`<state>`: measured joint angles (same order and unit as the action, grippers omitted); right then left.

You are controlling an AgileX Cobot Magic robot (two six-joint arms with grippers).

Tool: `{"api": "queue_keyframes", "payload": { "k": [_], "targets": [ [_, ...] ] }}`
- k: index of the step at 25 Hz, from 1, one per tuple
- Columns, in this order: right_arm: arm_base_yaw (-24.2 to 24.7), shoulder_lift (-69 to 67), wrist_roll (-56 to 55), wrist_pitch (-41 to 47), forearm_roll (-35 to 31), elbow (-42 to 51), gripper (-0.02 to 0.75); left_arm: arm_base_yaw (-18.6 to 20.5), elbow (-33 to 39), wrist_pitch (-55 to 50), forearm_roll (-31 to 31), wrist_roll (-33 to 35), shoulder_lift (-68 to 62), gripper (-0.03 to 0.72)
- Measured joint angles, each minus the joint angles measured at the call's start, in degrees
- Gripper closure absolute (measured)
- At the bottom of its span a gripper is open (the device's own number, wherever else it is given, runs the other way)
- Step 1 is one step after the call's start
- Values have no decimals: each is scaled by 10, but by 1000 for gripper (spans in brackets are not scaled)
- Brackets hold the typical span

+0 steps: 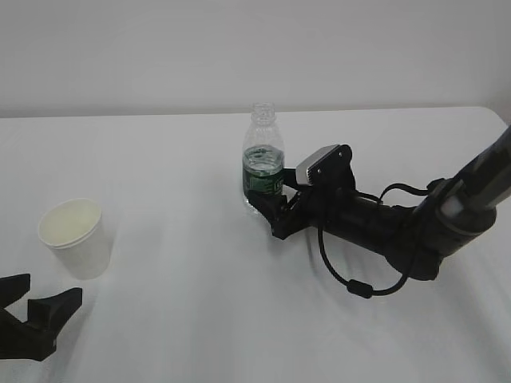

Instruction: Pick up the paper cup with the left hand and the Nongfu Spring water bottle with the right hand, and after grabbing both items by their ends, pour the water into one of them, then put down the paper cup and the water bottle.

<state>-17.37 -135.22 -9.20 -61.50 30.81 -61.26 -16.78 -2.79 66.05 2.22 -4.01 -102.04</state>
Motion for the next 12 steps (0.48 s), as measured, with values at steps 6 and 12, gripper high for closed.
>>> {"api": "queue_keyframes", "payload": {
  "k": [6, 12],
  "targets": [
    [0, 0, 0, 0, 0, -1, 162, 0, 0, 1, 0, 0, 0, 101],
    [0, 0, 3, 0, -2, -1, 218, 0, 0, 1, 0, 0, 0, 101]
  ]
}}
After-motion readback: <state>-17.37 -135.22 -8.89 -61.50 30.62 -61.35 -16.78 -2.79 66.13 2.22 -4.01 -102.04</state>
